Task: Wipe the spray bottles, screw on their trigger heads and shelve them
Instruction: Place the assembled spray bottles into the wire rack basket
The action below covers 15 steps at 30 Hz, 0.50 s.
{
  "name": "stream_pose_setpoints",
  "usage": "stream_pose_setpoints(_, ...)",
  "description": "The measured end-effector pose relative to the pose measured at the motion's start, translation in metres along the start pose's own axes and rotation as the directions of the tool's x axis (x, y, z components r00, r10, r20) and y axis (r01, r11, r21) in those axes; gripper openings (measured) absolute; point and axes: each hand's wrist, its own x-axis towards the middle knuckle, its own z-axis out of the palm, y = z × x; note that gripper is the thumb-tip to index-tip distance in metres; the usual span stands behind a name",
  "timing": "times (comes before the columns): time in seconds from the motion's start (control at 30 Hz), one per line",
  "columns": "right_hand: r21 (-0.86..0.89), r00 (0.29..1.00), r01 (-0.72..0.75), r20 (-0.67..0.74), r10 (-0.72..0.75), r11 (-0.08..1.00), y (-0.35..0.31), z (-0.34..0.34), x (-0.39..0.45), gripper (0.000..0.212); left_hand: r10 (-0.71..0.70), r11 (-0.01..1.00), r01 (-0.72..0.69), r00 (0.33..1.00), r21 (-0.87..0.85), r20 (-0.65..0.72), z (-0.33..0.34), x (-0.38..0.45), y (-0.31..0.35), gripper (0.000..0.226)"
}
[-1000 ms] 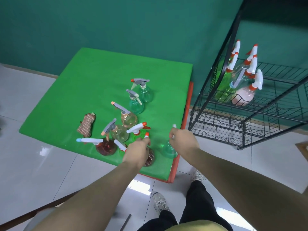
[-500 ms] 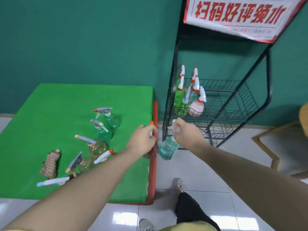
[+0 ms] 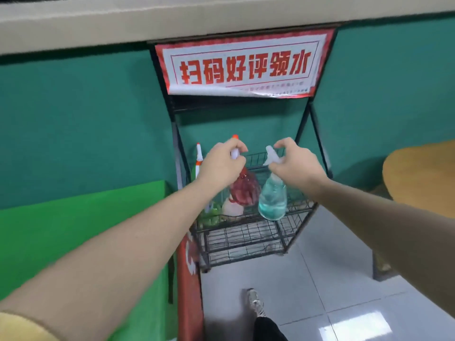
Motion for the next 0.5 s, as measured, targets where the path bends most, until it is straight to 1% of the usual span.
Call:
stream_pose_setpoints(0.07, 0.011, 1.0, -0.021, 0.014, 0.021, 1.0, 0.015, -0.004, 0.038, 0.048, -0.009, 1.0, 0.008, 1.0, 0.007, 0.008, 0.013, 0.04, 0.009, 0.021)
stream_pose_setpoints(0.2, 0.035, 0.992, -0.044, 0.124, 0.039, 0.998, 0.04, 0.004, 0.111, 0.046, -0.087, 0.995, 0.086, 0.996, 0.051, 0.021, 0.044, 0.109, 0.007, 0.02)
stream_pose_setpoints(0.3, 0.024, 0.983, -0.036, 0.178, 0.031, 0.999, 0.056, 0.02, 0.158, 0.042, -0.155, 0.986, 0.152, 0.987, 0.063, 0.039, 0.066, 0.15, -0.007, 0.022)
stream_pose_setpoints(0.5, 0.065, 0.965, -0.088, 0.255, 0.069, 0.994, 0.084, 0.07, 0.223, 0.044, -0.315, 0.946, 0.307, 0.947, 0.108, 0.062, 0.099, 0.2, -0.05, 0.023)
